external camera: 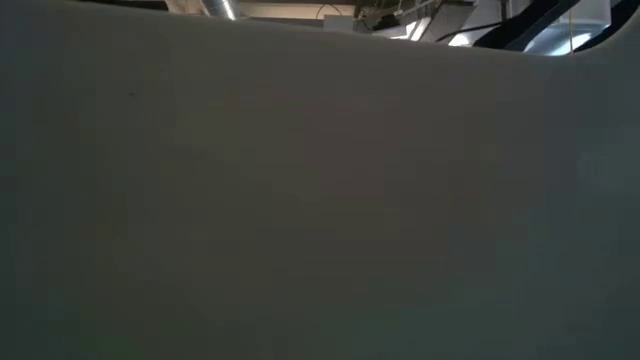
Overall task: Sort spices by type
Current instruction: Put the yellow seasoning bottle into the top white bin
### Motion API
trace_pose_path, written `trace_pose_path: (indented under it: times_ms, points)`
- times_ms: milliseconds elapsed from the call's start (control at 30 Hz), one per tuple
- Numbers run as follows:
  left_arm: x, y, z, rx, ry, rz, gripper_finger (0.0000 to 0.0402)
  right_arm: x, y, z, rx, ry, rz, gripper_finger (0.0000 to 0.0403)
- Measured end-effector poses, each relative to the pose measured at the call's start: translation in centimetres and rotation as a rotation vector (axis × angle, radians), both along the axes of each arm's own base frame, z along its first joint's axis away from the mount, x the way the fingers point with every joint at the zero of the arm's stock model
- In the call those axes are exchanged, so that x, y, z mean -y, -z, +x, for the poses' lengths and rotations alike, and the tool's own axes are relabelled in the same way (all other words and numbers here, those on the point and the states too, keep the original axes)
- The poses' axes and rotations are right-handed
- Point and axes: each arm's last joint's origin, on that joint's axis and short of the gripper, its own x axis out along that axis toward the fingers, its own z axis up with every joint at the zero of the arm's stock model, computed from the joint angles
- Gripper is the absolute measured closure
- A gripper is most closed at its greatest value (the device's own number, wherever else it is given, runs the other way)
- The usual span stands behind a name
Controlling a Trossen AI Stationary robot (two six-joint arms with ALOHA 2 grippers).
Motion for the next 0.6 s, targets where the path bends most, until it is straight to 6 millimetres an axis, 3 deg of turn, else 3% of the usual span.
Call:
trace_pose_path:
  times_ms: [333, 600]
  points:
    - [0.0, 0.0, 0.0, 0.0, 0.0, 0.0, 0.04, 0.12, 0.08, 0.24, 0.019, -0.029, 0.001, 0.0162]
    - [0.0, 0.0, 0.0, 0.0, 0.0, 0.0, 0.04, 0.15, 0.06, 0.25, 0.011, -0.024, -0.011, 0.0107]
